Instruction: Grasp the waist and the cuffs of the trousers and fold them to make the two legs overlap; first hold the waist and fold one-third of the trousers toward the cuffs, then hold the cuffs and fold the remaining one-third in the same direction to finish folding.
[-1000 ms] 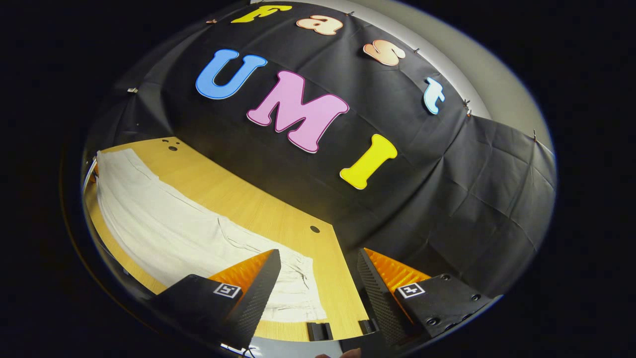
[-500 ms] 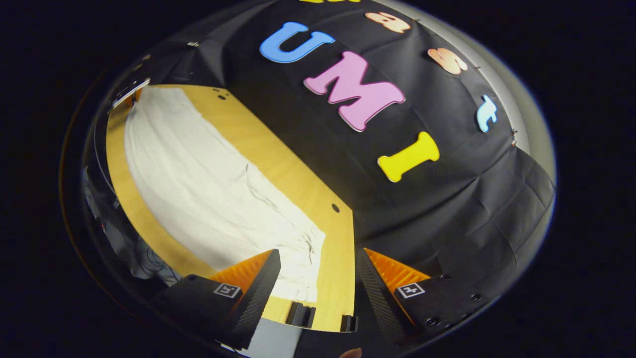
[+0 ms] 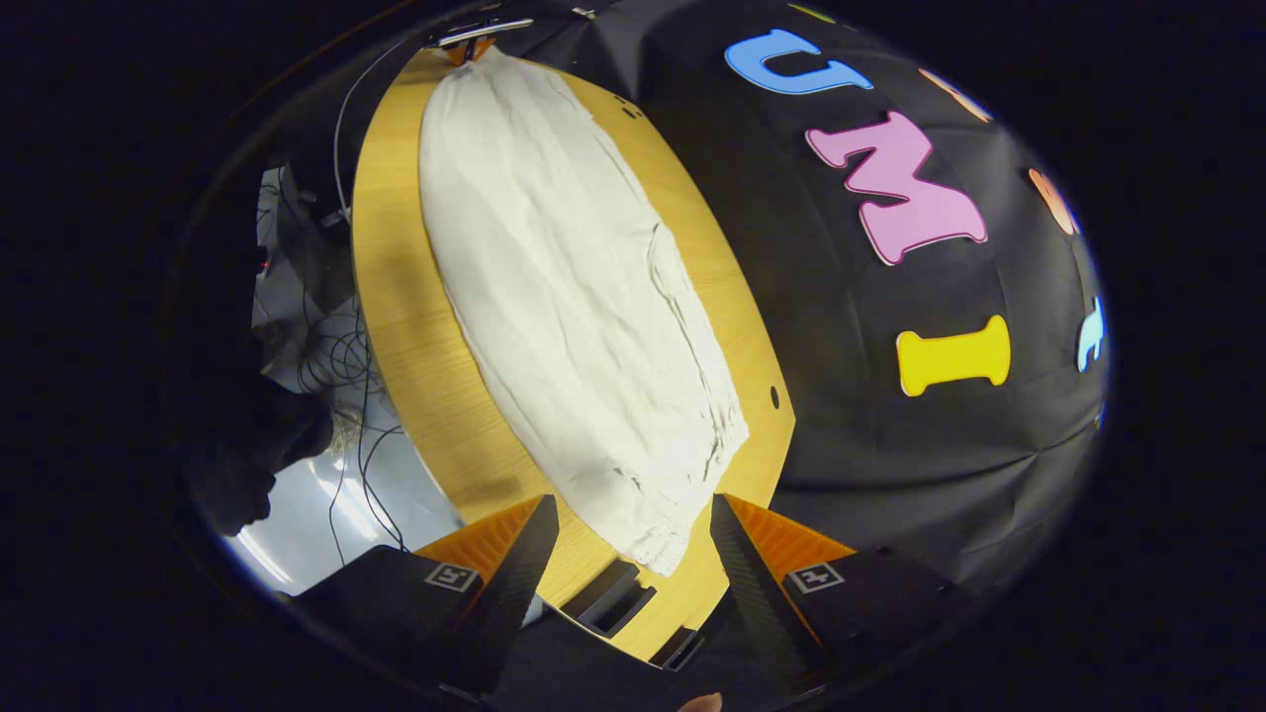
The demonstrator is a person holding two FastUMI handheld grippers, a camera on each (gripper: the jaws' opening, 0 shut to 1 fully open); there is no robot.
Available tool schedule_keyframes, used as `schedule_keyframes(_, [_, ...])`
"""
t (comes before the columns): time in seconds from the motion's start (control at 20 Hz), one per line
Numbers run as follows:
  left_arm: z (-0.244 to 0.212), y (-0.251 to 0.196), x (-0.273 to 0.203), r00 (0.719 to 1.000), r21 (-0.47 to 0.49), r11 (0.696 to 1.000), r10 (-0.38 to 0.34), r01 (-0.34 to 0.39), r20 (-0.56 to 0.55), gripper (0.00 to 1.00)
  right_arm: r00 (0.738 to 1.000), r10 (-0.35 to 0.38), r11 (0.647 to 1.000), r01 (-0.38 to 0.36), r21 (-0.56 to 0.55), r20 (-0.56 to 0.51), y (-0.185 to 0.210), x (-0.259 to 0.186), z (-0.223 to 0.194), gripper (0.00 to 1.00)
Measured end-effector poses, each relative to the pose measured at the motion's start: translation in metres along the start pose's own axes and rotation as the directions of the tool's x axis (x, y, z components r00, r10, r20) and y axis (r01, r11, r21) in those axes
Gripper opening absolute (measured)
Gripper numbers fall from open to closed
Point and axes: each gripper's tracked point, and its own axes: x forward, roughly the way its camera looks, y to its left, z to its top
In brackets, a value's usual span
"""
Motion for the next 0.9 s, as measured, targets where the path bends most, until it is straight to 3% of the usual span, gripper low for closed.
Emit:
schedule_keyframes(0.25, [-0.001,-0.001,0.001,1.0,-0.005,1.0,-0.001,0.001,-0.025,0.07,0.996,0.091,0.987,-0.093,-0.131,-0.027,0.013,0.028,-0.022,0.97])
schedule_keyframes(0.4, [0.001,-0.001,0.002,0.999,-0.011,1.0,-0.004,0.004,-0.04,0.07,0.995,0.096,0.966,-0.093,-0.239,0.001,0.004,0.043,-0.016,0.93])
schedule_keyframes(0.6, [0.002,-0.002,0.002,0.999,-0.01,1.0,-0.007,0.007,-0.052,0.07,0.991,0.131,0.955,-0.121,-0.269,0.02,-0.005,0.066,-0.012,0.92])
schedule_keyframes(0.7, [0.002,-0.002,0.004,0.999,-0.016,1.0,-0.007,0.006,-0.051,0.07,0.988,0.151,0.951,-0.144,-0.272,0.006,-0.007,0.077,-0.013,0.81])
schedule_keyframes(0.8, [0.003,-0.002,0.003,0.999,-0.02,1.0,-0.005,0.004,-0.05,0.07,0.973,0.225,0.944,-0.231,-0.236,-0.051,0.008,0.082,-0.02,0.56])
schedule_keyframes(0.85, [0.002,-0.002,0.003,0.999,-0.023,1.0,-0.001,0.0,-0.05,0.07,0.966,0.244,0.945,-0.256,-0.205,-0.085,0.011,0.084,-0.024,0.25])
schedule_keyframes(0.9, [0.003,-0.002,0.003,0.999,-0.027,1.0,0.007,-0.008,-0.047,0.07,0.963,0.246,0.947,-0.262,-0.185,-0.107,0.007,0.085,-0.024,0.12])
